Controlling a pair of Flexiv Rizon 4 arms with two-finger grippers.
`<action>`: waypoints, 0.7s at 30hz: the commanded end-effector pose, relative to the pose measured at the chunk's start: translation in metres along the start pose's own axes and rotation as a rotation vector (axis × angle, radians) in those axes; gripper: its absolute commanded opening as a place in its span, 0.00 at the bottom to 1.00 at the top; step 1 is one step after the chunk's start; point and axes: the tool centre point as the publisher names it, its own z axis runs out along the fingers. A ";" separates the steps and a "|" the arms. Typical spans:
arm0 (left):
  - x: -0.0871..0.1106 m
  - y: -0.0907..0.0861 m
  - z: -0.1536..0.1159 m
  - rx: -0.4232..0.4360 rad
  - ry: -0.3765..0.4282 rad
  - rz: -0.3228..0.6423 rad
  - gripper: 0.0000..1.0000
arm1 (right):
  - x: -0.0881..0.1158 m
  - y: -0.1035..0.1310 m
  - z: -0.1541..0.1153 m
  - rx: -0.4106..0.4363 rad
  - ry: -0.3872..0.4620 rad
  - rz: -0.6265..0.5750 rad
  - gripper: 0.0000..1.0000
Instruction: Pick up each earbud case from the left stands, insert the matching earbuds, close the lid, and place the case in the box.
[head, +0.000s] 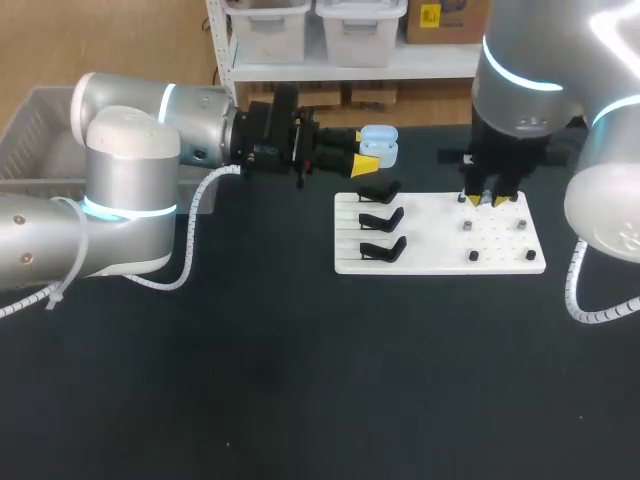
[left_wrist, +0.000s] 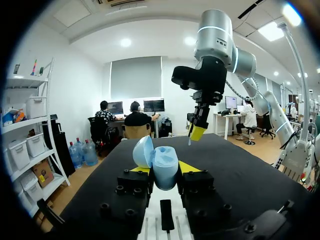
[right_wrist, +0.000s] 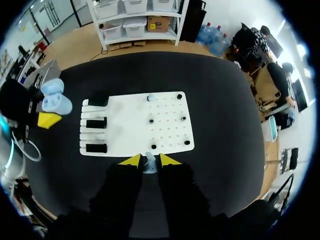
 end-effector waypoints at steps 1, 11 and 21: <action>0.000 0.001 0.000 0.001 0.000 0.000 0.00 | -0.008 0.014 -0.008 -0.037 0.006 0.046 0.00; 0.000 0.001 0.000 0.001 0.000 0.000 0.00 | -0.033 0.048 -0.013 0.041 0.048 0.233 0.00; 0.000 0.001 0.000 0.001 0.000 0.000 0.00 | -0.038 0.072 -0.018 0.116 0.106 0.316 0.00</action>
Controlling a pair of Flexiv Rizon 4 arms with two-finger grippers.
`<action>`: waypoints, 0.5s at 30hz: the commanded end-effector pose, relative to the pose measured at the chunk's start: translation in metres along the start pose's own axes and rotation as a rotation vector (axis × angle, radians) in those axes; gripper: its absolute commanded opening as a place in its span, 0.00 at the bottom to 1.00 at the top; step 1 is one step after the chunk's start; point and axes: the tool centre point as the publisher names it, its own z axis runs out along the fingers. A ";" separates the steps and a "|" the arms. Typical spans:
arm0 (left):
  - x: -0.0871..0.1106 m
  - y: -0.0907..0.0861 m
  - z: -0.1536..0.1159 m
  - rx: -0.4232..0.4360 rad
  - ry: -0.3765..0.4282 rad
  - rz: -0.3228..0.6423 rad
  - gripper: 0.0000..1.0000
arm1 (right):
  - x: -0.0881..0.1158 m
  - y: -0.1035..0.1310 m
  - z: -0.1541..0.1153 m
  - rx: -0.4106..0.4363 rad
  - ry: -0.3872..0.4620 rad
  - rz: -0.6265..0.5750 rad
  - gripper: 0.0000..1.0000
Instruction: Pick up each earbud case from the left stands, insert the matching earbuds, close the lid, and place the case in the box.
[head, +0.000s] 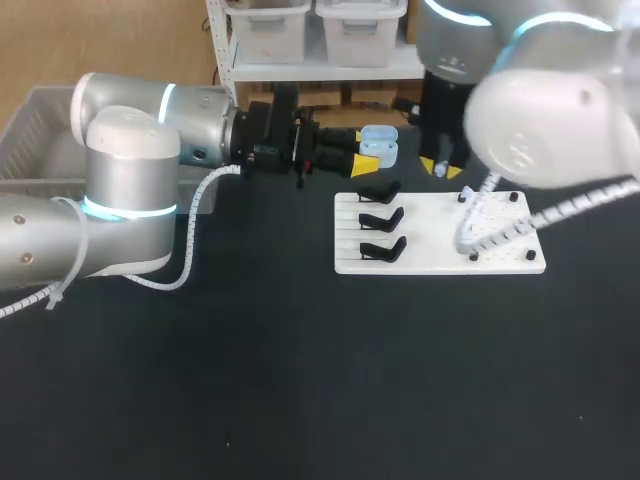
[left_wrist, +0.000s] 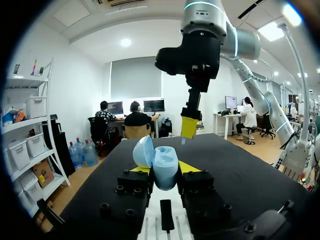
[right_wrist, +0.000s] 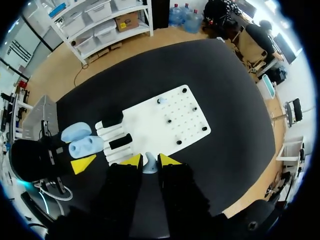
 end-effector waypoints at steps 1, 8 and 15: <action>0.000 0.001 0.000 0.001 0.000 0.000 0.00 | -0.003 0.015 -0.003 0.083 0.021 0.000 0.00; 0.000 0.001 0.000 0.001 0.000 0.000 0.00 | -0.003 0.015 -0.003 0.083 0.021 0.000 0.00; 0.002 -0.005 0.004 0.000 0.007 0.004 0.00 | -0.003 0.015 -0.003 0.083 0.021 0.000 0.00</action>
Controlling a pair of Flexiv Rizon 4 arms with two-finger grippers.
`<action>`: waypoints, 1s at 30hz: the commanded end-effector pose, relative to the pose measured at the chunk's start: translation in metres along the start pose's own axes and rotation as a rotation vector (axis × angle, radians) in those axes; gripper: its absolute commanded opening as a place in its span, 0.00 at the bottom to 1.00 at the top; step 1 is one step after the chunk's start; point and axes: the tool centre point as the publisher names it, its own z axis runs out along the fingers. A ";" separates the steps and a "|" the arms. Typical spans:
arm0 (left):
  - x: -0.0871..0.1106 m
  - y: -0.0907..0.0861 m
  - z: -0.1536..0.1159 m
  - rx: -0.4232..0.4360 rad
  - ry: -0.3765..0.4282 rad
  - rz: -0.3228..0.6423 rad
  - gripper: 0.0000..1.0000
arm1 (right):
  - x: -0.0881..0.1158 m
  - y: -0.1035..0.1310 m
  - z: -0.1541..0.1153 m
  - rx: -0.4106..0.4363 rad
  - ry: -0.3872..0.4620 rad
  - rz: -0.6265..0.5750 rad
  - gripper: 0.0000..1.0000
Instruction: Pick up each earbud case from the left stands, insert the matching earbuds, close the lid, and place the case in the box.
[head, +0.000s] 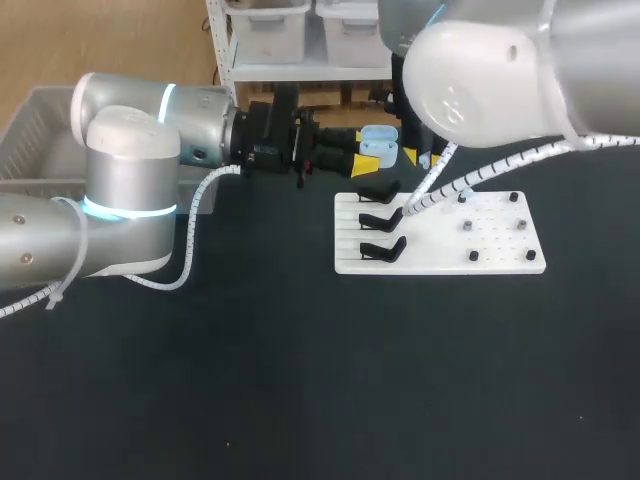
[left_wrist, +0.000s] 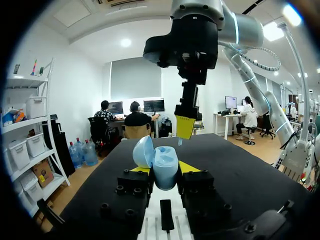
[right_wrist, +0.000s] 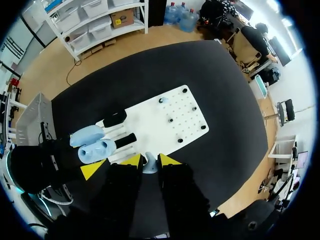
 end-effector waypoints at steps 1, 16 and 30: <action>0.002 -0.006 0.004 -0.005 0.002 -0.001 0.00 | 0.001 -0.002 0.000 -0.003 -0.002 0.001 0.00; 0.006 -0.027 0.012 -0.037 -0.028 -0.014 0.00 | 0.004 0.006 -0.012 0.029 0.016 0.060 0.00; 0.005 -0.033 0.016 -0.028 -0.024 -0.018 0.00 | 0.012 0.014 -0.016 0.048 0.047 0.114 0.00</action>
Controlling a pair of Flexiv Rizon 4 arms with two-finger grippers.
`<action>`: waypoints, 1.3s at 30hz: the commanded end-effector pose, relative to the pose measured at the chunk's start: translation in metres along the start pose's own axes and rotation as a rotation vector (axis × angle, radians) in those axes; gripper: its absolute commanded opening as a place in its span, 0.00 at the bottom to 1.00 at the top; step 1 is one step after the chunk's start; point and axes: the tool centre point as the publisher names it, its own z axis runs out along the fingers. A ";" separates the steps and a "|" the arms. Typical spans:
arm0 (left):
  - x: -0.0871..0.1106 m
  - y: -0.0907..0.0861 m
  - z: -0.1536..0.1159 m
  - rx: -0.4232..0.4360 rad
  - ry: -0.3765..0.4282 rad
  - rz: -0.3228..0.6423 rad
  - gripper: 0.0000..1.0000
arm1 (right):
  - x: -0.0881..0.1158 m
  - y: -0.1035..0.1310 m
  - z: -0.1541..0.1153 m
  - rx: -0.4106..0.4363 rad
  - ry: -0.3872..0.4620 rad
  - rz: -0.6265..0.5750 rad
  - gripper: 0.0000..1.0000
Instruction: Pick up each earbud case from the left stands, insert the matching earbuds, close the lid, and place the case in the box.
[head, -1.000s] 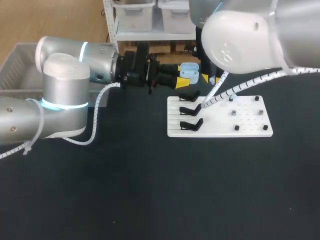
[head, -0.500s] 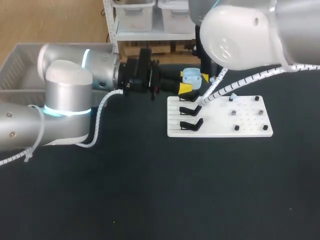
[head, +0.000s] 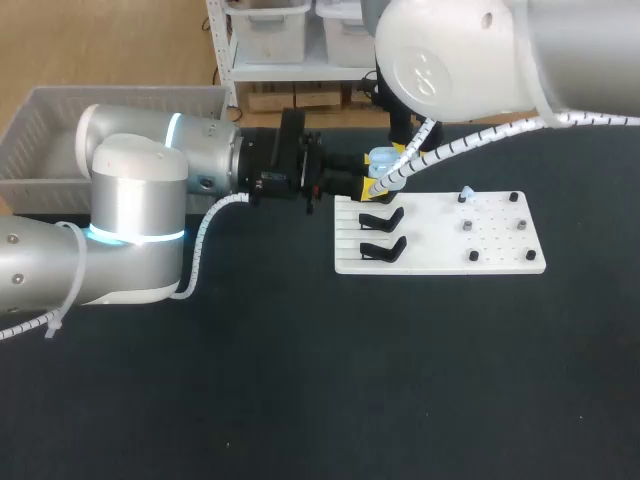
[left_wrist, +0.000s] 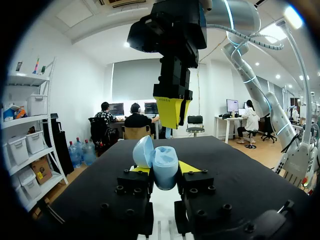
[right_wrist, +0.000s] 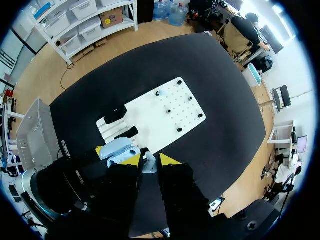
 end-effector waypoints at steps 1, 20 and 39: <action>-0.001 -0.002 0.001 -0.008 0.003 0.003 0.00 | 0.000 0.004 -0.001 0.014 0.008 0.023 0.00; -0.001 -0.002 0.001 -0.008 0.003 0.003 0.00 | 0.009 0.018 -0.008 0.061 0.015 0.084 0.00; -0.001 -0.002 0.001 -0.008 0.003 0.003 0.00 | 0.007 0.023 0.000 0.091 0.030 0.103 0.00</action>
